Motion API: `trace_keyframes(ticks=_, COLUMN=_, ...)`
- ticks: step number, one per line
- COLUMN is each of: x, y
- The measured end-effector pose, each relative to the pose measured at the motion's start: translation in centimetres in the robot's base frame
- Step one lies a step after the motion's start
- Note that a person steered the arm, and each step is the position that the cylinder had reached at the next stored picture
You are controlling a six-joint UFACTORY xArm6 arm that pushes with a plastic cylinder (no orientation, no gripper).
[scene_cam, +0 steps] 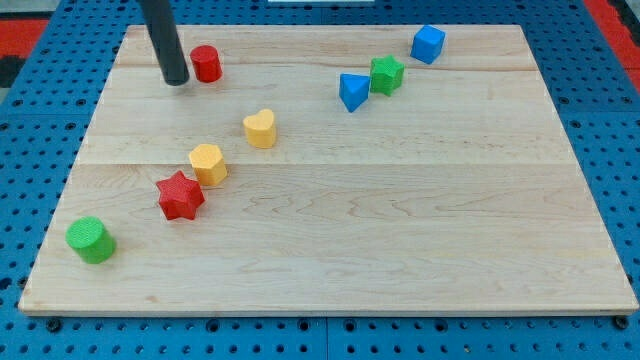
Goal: Move the red circle to the top center of the board
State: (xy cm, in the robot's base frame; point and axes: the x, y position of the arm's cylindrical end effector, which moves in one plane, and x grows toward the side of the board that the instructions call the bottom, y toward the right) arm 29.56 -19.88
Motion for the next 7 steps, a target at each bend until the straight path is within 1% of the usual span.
trace_keyframes(ticks=1, x=-1.7, y=1.9)
trace_keyframes(ticks=2, x=-2.8, y=9.4)
trace_keyframes(ticks=3, x=-2.9, y=17.6)
trace_keyframes(ticks=4, x=-4.4, y=20.1)
trace_keyframes(ticks=5, x=-2.8, y=19.8)
trace_keyframes(ticks=6, x=2.6, y=19.3)
trace_keyframes(ticks=7, x=6.2, y=19.3)
